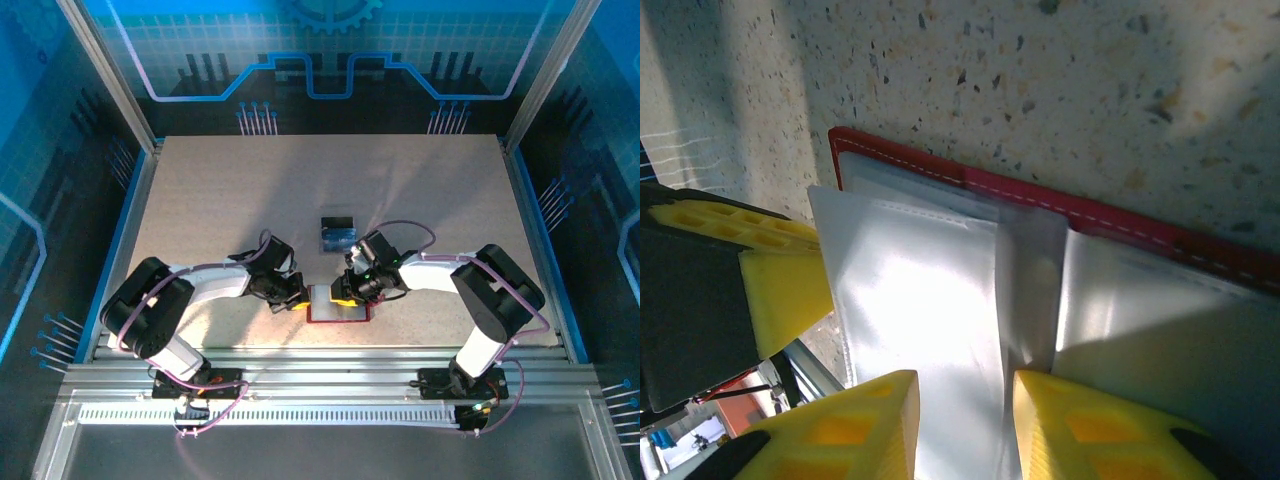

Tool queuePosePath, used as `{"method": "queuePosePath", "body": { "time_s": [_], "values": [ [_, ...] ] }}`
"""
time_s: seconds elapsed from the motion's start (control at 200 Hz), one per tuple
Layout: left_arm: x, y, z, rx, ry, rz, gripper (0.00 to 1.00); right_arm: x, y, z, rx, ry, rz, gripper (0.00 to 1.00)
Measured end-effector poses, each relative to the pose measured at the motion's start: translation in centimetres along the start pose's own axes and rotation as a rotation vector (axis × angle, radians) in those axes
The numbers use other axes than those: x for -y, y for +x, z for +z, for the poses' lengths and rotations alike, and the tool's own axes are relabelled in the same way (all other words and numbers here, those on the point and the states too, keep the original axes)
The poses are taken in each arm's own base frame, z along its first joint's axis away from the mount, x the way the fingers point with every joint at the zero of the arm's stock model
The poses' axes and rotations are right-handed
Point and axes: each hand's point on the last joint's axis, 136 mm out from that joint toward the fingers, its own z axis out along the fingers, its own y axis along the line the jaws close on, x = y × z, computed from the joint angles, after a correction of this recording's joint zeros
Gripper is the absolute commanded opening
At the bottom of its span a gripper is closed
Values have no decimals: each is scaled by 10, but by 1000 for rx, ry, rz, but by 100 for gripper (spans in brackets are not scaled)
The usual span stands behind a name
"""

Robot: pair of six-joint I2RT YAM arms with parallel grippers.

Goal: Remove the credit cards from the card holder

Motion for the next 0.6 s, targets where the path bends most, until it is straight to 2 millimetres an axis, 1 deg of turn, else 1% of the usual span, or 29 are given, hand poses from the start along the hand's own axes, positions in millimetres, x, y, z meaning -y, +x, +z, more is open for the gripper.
{"method": "queuePosePath", "body": {
  "time_s": [0.03, 0.065, 0.12, 0.195, 0.285, 0.365, 0.455, 0.6],
  "values": [
    [0, 0, -1, 5, -3, 0, 7, 0, 0, 0, 2, -3, 0, 31],
    [0, -1, -4, 14, -6, 0, 11, 1, -1, 0, 3, -5, 1, 31],
    [2, -2, -9, 31, -3, 4, 14, 1, 0, 0, 2, -11, -1, 31],
    [9, -5, -16, 59, 19, 13, 19, 1, 0, 0, 3, -16, -3, 31],
    [19, -7, -25, 89, 54, 19, 27, 1, 0, 0, 3, -23, -2, 31],
    [28, -10, -29, 110, 96, 19, 32, 1, 0, 0, 2, -25, -2, 31],
    [32, -10, -27, 106, 131, 7, 34, 1, 0, 0, 2, -27, -3, 31],
    [32, -9, -19, 80, 146, -12, 34, 1, 0, 0, 2, -27, -3, 31]
  ]
}}
